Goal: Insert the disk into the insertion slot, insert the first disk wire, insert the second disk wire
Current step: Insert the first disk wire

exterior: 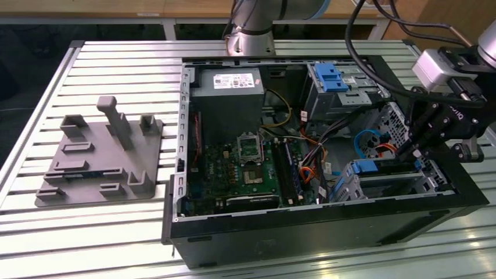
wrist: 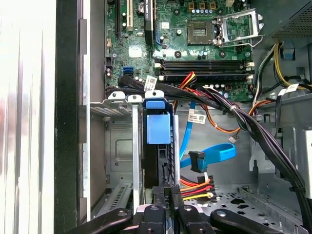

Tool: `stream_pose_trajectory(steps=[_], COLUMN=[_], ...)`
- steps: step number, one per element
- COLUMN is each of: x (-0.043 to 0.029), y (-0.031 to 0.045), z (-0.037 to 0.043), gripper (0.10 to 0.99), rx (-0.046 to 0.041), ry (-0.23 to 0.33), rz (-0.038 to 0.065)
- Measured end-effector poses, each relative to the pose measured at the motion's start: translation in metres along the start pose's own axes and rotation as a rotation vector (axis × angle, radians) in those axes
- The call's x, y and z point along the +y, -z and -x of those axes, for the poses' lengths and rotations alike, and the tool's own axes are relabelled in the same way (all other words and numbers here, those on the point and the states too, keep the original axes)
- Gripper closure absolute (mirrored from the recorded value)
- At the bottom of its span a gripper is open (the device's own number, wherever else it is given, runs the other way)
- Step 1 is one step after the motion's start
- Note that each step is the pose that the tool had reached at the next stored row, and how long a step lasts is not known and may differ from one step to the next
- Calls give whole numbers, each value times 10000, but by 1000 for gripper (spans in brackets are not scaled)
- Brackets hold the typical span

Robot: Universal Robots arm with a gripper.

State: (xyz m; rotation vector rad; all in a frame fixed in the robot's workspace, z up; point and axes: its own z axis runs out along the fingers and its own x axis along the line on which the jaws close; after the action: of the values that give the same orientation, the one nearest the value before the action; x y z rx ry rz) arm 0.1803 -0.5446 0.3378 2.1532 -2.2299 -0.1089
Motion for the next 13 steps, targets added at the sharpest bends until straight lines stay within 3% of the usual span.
stream_pose_trajectory(steps=[13], x=[-2], y=[-33], z=[-1], gripper=[922], rx=[-2], ry=[3], rz=[0])
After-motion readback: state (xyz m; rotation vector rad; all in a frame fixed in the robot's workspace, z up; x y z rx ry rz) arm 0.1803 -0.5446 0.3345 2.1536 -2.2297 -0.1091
